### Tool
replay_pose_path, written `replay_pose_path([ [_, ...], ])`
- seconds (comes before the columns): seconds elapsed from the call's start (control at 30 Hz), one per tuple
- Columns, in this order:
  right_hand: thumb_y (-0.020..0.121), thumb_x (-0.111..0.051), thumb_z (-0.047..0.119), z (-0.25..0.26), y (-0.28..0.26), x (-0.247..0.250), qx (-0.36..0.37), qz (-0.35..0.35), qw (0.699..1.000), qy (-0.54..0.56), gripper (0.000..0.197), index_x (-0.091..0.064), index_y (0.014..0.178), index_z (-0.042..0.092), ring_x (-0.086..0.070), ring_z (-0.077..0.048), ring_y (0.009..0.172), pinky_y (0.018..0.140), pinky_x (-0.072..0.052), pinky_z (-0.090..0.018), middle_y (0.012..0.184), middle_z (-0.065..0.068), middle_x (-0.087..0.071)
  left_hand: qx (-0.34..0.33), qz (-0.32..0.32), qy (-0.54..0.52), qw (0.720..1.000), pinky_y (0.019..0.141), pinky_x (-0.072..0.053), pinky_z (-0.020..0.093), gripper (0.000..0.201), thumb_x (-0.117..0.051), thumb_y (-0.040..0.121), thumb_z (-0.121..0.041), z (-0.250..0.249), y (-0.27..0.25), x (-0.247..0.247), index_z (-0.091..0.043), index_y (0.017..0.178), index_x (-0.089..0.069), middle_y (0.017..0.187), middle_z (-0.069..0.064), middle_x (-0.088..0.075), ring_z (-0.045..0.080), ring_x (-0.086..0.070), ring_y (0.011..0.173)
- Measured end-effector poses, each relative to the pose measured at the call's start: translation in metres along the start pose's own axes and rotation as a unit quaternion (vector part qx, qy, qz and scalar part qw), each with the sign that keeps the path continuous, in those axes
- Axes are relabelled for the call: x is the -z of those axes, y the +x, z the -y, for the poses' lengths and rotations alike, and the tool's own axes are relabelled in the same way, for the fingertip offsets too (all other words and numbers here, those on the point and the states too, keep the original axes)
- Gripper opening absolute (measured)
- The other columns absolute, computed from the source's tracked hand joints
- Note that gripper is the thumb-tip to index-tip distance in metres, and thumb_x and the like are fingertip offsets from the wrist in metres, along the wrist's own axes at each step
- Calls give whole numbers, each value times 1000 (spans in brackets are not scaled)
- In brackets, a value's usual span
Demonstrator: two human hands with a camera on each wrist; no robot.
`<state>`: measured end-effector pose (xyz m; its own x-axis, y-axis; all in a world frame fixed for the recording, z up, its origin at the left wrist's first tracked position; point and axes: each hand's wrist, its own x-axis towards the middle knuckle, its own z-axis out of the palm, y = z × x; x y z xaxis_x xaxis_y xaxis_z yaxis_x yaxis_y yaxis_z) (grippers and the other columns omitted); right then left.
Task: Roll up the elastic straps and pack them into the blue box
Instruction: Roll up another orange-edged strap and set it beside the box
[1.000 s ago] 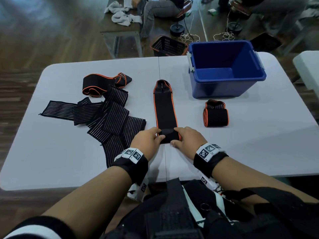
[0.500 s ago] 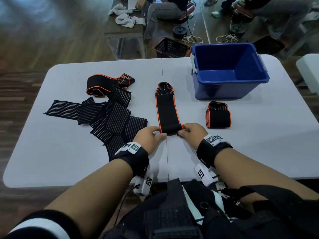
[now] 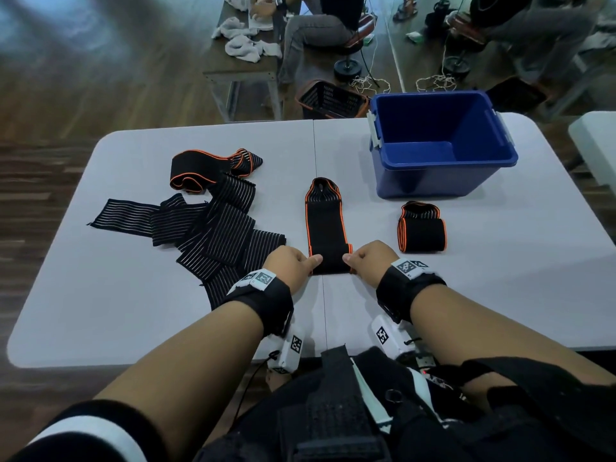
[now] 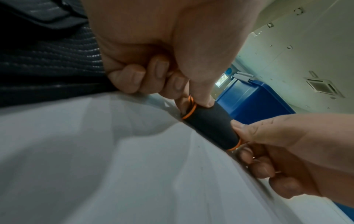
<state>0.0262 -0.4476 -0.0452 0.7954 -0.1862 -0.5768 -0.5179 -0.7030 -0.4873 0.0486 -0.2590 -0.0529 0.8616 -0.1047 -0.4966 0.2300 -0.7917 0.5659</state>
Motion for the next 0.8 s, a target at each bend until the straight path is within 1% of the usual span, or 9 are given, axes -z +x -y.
replay_pose_path([
  [0.07,96,-58,41,4,2,0,-10,3,1000,-25,46,-55,62,9,-54,-27,69,72,-46,-31,60,-5,-51,-7,-15,33,999,59,-40,31,55,-66,91,-50,1,-1,0,-13,58,-44,55,1,-46,20,-45,52],
  [0.13,96,-55,43,8,3,0,-12,7,997,-71,42,-60,72,8,-57,-28,75,69,-43,-29,70,-7,-57,-32,-55,27,998,61,-42,31,38,-69,88,-48,1,-5,2,-14,86,-52,72,-1,-56,18,-55,64],
  [0.2,94,-56,43,10,2,1,-1,-7,993,-116,38,-57,79,9,-58,-29,80,65,-40,-30,77,-8,-58,-75,-86,37,993,64,-42,33,40,-72,87,-43,-1,-8,3,-21,106,-46,89,-1,-56,19,-57,73],
  [0.27,91,-61,40,10,-1,1,28,-51,993,-107,30,-50,92,12,-60,-30,82,64,-41,-32,86,-6,-56,-113,-98,80,986,69,-45,33,39,-72,88,-40,-5,-9,1,-23,113,-48,106,1,-50,22,-57,79],
  [0.33,90,-65,35,8,-7,1,77,-93,986,-116,34,-43,107,16,-60,-31,83,68,-48,-36,100,-8,-51,-143,-102,119,977,76,-47,34,33,-70,89,-38,-7,-7,-1,-21,115,-55,115,3,-47,24,-58,87],
  [0.5,95,-57,22,10,-13,-2,203,-117,943,-238,21,-51,114,16,-52,-32,98,74,-51,-41,112,-10,-44,-208,-86,198,954,91,-49,41,32,-60,97,-34,-5,-4,-3,-9,116,-65,119,8,-48,29,-55,104],
  [0.6,98,-52,27,6,-15,-5,213,-107,939,-246,24,-55,119,15,-50,-31,104,78,-50,-41,117,-7,-46,-226,-66,231,944,90,-49,39,41,-57,95,-48,1,-5,-5,-11,114,-60,113,6,-47,28,-54,103],
  [0.7,90,-63,42,0,-15,-6,207,-77,946,-238,48,-52,130,17,-46,-27,112,89,-49,-41,128,-2,-46,-223,-22,219,950,94,-50,37,78,-71,80,-60,12,-5,-5,-18,141,-46,116,2,-45,22,-51,108],
  [0.8,86,-70,33,-3,-11,-5,223,-72,939,-250,55,-48,135,18,-43,-25,117,92,-48,-40,137,1,-43,-181,-10,173,968,97,-49,37,82,-73,84,-50,14,-1,-2,-24,153,-37,116,1,-45,21,-55,109],
])
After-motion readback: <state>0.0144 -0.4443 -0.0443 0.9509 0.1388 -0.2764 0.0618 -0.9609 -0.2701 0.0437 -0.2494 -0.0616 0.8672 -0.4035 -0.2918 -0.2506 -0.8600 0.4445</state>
